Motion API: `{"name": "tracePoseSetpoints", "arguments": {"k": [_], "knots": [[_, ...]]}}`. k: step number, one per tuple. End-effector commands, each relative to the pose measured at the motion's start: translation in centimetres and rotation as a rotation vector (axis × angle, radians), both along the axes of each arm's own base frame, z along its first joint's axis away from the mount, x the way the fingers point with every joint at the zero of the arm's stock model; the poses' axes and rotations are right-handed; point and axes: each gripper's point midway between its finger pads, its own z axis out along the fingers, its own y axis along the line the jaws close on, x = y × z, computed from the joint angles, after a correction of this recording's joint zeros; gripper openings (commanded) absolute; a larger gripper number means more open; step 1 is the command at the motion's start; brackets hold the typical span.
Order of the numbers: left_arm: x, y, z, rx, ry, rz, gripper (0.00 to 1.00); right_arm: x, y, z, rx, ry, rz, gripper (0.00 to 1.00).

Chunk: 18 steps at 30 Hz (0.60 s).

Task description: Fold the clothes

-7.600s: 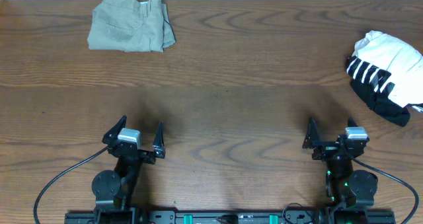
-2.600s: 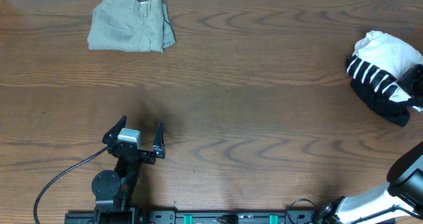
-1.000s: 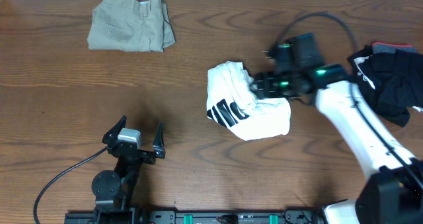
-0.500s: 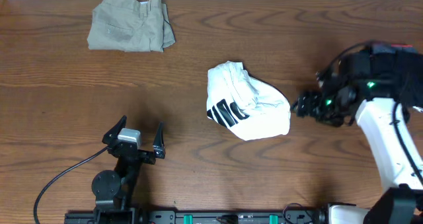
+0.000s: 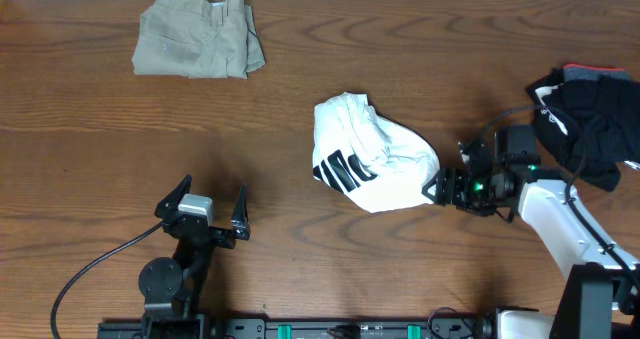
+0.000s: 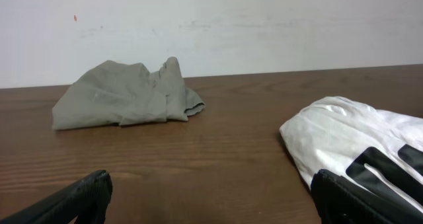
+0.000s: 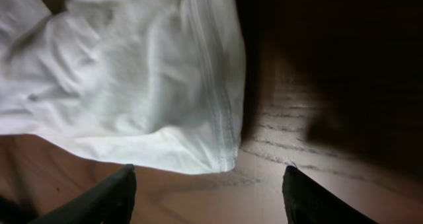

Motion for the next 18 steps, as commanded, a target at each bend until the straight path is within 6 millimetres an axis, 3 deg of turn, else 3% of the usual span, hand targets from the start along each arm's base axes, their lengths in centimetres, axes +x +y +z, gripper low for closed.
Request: {"name": "tracePoseSetpoints", "arguments": {"k": [1, 7, 14, 18], "knots": [[-0.07, -0.04, -1.53, -0.006, 0.046, -0.004, 0.98, -0.51, 1.35, -0.31, 0.082, -0.014, 0.017, 0.68], [-0.07, -0.04, -1.53, -0.006, 0.046, -0.004, 0.98, -0.67, 1.89, -1.2, 0.119, -0.06, 0.024, 0.66], [-0.07, -0.04, -1.53, -0.006, 0.046, -0.004, 0.98, -0.17, 1.88, -1.1, 0.125, -0.069, -0.002, 0.54], [-0.07, -0.04, -1.53, -0.006, 0.046, -0.004, 0.98, -0.02, 2.21, -1.07, 0.123, -0.074, 0.001, 0.53]]}}
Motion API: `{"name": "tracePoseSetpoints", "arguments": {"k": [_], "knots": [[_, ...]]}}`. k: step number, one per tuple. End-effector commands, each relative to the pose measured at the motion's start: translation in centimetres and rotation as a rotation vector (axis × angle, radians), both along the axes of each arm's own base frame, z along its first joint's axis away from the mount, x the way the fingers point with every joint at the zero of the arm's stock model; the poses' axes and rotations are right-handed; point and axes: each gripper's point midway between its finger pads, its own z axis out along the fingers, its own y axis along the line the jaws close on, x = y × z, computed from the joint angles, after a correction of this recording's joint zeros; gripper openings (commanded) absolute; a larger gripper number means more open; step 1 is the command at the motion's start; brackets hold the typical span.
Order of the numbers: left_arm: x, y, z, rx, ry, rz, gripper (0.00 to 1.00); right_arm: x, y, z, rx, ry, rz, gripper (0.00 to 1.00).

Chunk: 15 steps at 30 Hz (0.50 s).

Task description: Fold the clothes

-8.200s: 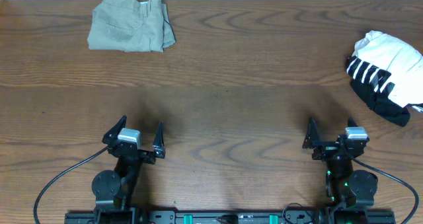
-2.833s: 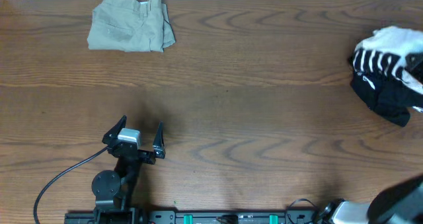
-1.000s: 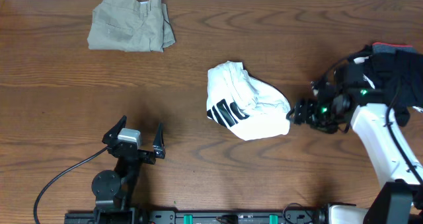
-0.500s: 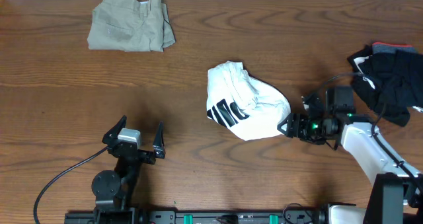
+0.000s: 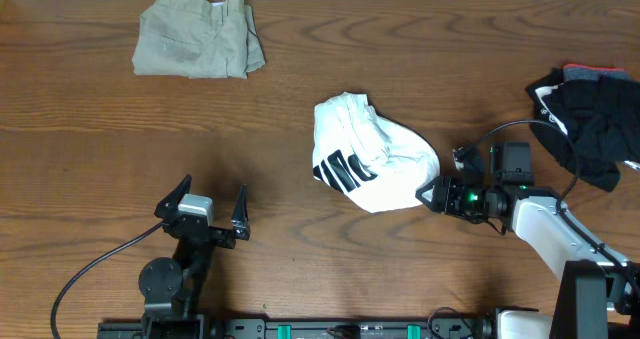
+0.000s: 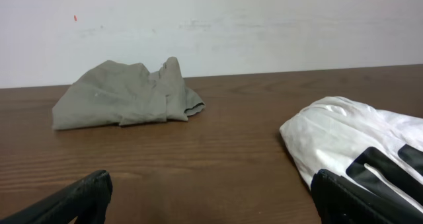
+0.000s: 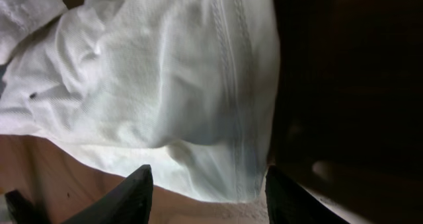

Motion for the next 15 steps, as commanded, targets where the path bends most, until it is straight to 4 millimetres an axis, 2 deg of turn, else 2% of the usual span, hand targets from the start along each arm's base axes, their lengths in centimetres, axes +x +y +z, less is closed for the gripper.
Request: {"name": "tracePoseSetpoints", "arguments": {"k": [1, 8, 13, 14, 15], "knots": [[-0.1, 0.0, -1.5, -0.006, 0.046, -0.004, 0.98, -0.2, 0.9, 0.1, 0.021, 0.009, 0.011, 0.53], [-0.1, 0.0, -1.5, -0.006, 0.046, -0.004, 0.98, 0.0, 1.6, -0.5, -0.048, 0.018, -0.006, 0.5], [-0.1, 0.0, -1.5, -0.006, 0.046, -0.004, 0.98, 0.6, 2.2, -0.3, -0.043, 0.001, -0.025, 0.31], [-0.1, 0.0, -1.5, -0.006, 0.046, -0.004, 0.98, 0.7, 2.2, -0.2, -0.041, 0.002, -0.031, 0.26], [-0.1, 0.0, -1.5, -0.006, 0.046, -0.004, 0.98, 0.7, 2.2, -0.2, -0.038, 0.004, -0.039, 0.17]]}}
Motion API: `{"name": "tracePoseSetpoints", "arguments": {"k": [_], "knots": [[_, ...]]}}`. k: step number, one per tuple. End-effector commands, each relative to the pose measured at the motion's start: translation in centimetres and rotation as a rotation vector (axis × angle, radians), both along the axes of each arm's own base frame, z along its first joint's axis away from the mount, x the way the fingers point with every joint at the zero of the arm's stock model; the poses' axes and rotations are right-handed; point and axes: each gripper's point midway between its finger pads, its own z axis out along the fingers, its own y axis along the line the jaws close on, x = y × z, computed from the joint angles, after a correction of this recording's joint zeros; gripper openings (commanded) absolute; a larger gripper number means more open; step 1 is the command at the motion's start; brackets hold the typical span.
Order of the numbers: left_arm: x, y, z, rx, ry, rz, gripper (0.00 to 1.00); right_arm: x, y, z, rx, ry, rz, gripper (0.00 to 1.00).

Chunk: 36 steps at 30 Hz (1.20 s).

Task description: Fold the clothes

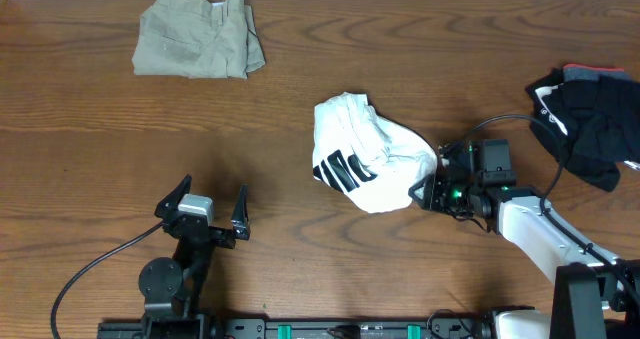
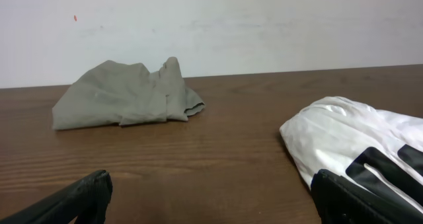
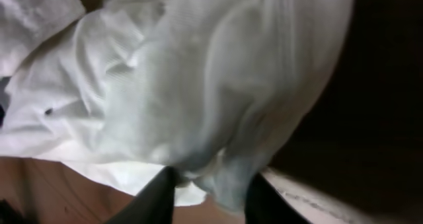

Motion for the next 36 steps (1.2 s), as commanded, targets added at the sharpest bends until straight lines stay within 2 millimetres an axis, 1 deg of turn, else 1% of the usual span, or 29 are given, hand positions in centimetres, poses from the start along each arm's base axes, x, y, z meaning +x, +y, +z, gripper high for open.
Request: {"name": "tracePoseSetpoints", "arguments": {"k": [1, 2, 4, 6, 9, 12, 15, 18, 19, 20, 22, 26, 29, 31, 33, 34, 36], "knots": [[-0.1, 0.0, -1.5, -0.006, 0.046, -0.004, 0.98, 0.0, 0.2, -0.1, 0.002, 0.024, -0.037, 0.09], [-0.1, 0.0, -1.5, -0.006, 0.046, -0.004, 0.98, 0.0, 0.3, 0.0, 0.009, 0.023, -0.037, 0.02], [-0.1, 0.0, -1.5, -0.006, 0.046, -0.004, 0.98, 0.3, 0.8, 0.8, 0.045, 0.013, -0.025, 0.01], [-0.1, 0.0, -1.5, -0.006, 0.046, -0.004, 0.98, 0.7, 1.8, 2.4, 0.105, -0.013, -0.001, 0.01], [-0.1, 0.0, -1.5, -0.006, 0.046, -0.004, 0.98, 1.6, 3.2, 6.1, 0.202, -0.084, 0.03, 0.01], [-0.1, 0.0, -1.5, -0.006, 0.046, -0.004, 0.98, 2.3, 4.5, 10.9, 0.283, -0.188, 0.072, 0.01], [-0.1, 0.0, -1.5, -0.006, 0.046, -0.004, 0.98, 2.4, 6.0, 15.4, 0.323, -0.294, 0.114, 0.01], [-0.1, 0.0, -1.5, -0.006, 0.046, -0.004, 0.98, 2.0, 7.8, 19.0, 0.363, -0.384, 0.161, 0.01], [-0.1, 0.0, -1.5, -0.006, 0.046, -0.004, 0.98, 1.8, 8.5, 19.9, 0.377, -0.408, 0.175, 0.01], [-0.1, 0.0, -1.5, -0.006, 0.046, -0.004, 0.98, 1.7, 9.1, 20.4, 0.389, -0.424, 0.184, 0.01], [-0.1, 0.0, -1.5, -0.006, 0.046, -0.004, 0.98, 1.7, 10.3, 20.8, 0.394, -0.431, 0.177, 0.01], [-0.1, 0.0, -1.5, -0.006, 0.046, -0.004, 0.98, 2.1, 13.1, 20.2, 0.357, -0.462, 0.163, 0.01], [-0.1, 0.0, -1.5, -0.006, 0.046, -0.004, 0.98, 2.2, 16.2, 20.5, 0.395, -0.502, 0.191, 0.01], [-0.1, 0.0, -1.5, -0.006, 0.046, -0.004, 0.98, 1.9, 18.7, 21.1, 0.454, -0.532, 0.23, 0.01], [-0.1, 0.0, -1.5, -0.006, 0.046, -0.004, 0.98, 1.9, 20.5, 21.7, 0.503, -0.571, 0.256, 0.01], [-0.1, 0.0, -1.5, -0.006, 0.046, -0.004, 0.98, 2.0, 20.8, 21.9, 0.505, -0.583, 0.255, 0.01], [-0.1, 0.0, -1.5, -0.006, 0.046, -0.004, 0.98, 2.7, 20.6, 22.1, 0.49, -0.6, 0.226, 0.01]]}}
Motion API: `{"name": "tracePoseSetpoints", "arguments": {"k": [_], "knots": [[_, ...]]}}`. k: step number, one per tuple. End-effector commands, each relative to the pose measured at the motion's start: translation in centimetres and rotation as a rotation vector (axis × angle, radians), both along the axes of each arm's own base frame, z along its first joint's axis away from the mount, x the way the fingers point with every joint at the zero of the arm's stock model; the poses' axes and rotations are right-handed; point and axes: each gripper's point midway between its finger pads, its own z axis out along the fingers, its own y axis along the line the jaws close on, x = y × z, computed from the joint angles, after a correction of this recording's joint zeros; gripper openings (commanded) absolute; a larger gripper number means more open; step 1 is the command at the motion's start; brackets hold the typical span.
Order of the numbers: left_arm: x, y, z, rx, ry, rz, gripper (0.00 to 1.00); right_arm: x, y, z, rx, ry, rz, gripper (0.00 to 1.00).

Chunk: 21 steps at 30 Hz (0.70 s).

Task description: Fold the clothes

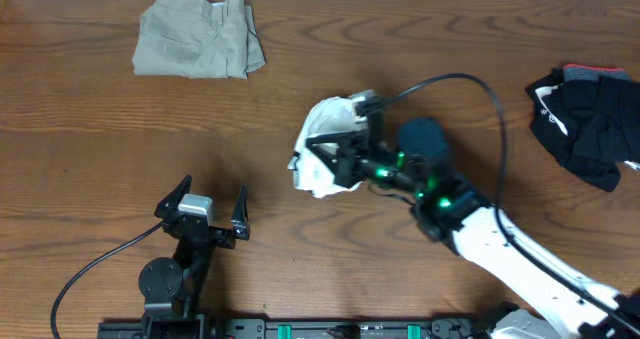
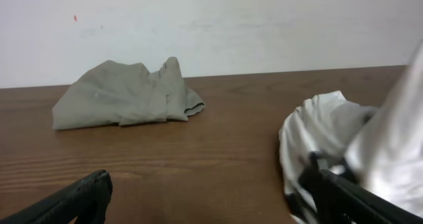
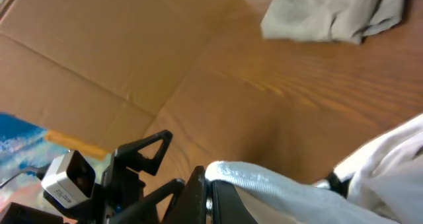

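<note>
A white garment with black stripes (image 1: 322,117) lies bunched at mid-table; part of it is lifted. My right gripper (image 1: 318,159) is over its left side, shut on a white hem (image 3: 246,178) that hangs from the fingers (image 3: 198,187). The left wrist view shows the white garment (image 2: 317,128) raised at the right edge. My left gripper (image 1: 208,215) rests open at the near left, its fingertips (image 2: 82,192) apart with nothing between them. A folded khaki garment (image 1: 196,47) sits at the far left.
A pile of dark clothes with a red edge (image 1: 588,119) lies at the right edge of the table. The khaki garment (image 2: 125,102) lies before a white wall. The right arm's cable (image 1: 470,84) arcs over the table's middle.
The right gripper was at the white garment's right edge on the table. Now it is shut on a hem, lifted over the garment's left side, and the cloth has been drawn leftward.
The right gripper stood open to the right of the white garment, then closer to its right hem, then against the cloth. Now it holds a hem raised across the garment to its left side. The left arm and the khaki garment stayed still.
</note>
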Motion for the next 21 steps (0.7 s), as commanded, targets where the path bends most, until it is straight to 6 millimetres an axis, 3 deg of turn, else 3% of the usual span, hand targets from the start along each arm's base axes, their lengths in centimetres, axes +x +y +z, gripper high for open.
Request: {"name": "tracePoseSetpoints", "arguments": {"k": [1, 8, 13, 21], "knots": [[-0.1, 0.0, -1.5, -0.006, 0.046, -0.004, 0.98, 1.5, -0.3, 1.4, 0.023, -0.014, -0.083, 0.01], [-0.1, 0.0, -1.5, -0.006, 0.046, -0.004, 0.98, 3.4, -4.1, 6.2, -0.03, -0.113, -0.171, 0.01], [-0.1, 0.0, -1.5, -0.006, 0.046, -0.004, 0.98, 3.9, -9.1, 10.5, -0.251, -0.199, -0.339, 0.01], [-0.1, 0.0, -1.5, -0.006, 0.046, -0.004, 0.98, 1.8, -17.6, 18.5, -0.467, -0.28, -0.596, 0.01]]}}
